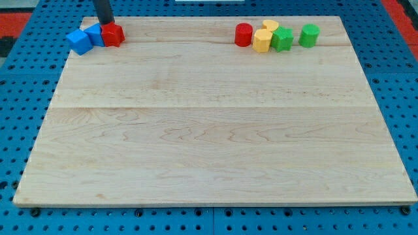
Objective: Move blue cube towards bottom left
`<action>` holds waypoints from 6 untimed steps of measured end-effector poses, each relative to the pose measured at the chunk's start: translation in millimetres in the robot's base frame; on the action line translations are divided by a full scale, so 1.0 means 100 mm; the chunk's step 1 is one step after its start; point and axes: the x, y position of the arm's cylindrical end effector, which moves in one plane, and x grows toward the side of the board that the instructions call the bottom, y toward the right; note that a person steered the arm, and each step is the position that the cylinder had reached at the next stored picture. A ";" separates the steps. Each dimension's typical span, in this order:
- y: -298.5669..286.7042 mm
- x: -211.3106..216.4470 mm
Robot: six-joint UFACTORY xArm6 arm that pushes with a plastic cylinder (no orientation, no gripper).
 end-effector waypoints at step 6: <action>-0.73 0.64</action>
